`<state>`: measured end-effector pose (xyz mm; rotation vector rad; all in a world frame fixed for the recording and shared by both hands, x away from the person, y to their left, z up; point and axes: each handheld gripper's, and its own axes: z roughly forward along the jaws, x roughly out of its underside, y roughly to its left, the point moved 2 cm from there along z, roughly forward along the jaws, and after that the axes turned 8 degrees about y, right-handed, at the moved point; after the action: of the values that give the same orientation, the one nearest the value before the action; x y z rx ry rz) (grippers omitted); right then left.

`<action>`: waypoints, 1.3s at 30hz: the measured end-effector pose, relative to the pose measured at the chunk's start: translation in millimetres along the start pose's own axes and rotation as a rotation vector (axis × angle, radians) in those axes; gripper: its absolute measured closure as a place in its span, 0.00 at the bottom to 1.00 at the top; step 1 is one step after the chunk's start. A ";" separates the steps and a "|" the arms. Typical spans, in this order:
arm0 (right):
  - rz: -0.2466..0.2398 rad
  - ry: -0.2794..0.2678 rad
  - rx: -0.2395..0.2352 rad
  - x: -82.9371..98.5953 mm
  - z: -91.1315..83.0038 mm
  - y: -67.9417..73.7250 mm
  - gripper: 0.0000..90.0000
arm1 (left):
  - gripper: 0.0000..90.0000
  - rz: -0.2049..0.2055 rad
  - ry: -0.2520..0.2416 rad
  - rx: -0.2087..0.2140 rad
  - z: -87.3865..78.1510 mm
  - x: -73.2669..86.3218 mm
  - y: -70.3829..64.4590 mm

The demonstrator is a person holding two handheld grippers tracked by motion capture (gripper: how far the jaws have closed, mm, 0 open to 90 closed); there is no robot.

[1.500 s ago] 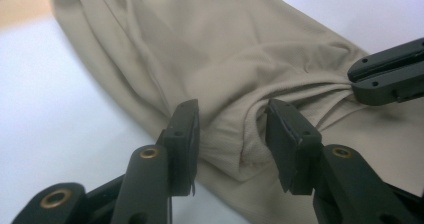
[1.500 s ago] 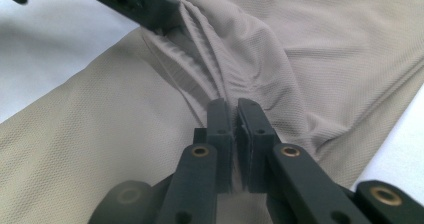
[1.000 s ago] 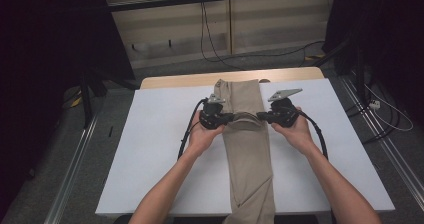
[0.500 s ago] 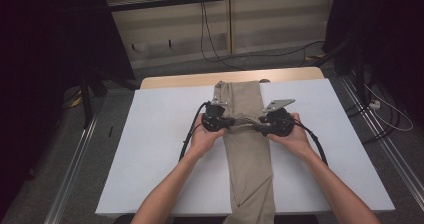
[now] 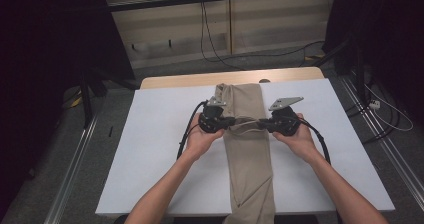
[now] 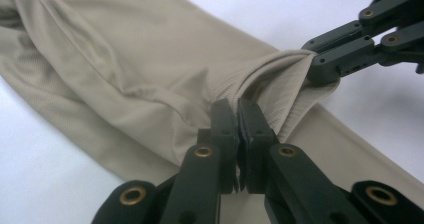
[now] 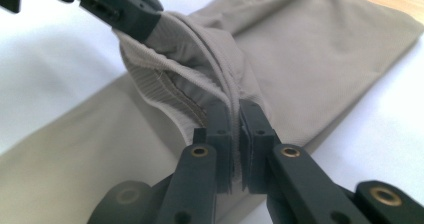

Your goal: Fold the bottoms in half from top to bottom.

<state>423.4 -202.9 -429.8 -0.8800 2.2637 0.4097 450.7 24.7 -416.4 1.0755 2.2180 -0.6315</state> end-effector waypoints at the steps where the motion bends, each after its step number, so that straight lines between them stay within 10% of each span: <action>1: 0.001 -0.006 -0.010 1.9 -4.3 3.0 0.94 | 0.97 0.010 0.004 0.006 -3.3 2.7 -5.3; 27: -0.145 0.116 -0.150 95.7 -65.1 129.0 0.93 | 0.96 0.199 0.140 0.172 -51.5 112.9 -125.0; 34: -0.111 0.123 -0.192 99.5 -61.7 129.1 0.64 | 0.77 0.183 0.147 0.221 -50.8 116.7 -122.1; 39: -0.056 0.032 -0.210 81.7 -71.4 115.7 0.46 | 0.44 0.171 0.066 0.110 -57.7 99.3 -94.8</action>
<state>265.0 -193.7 -427.9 -1.0603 2.2475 0.6207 306.8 61.1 -427.9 1.3436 2.1382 -0.6568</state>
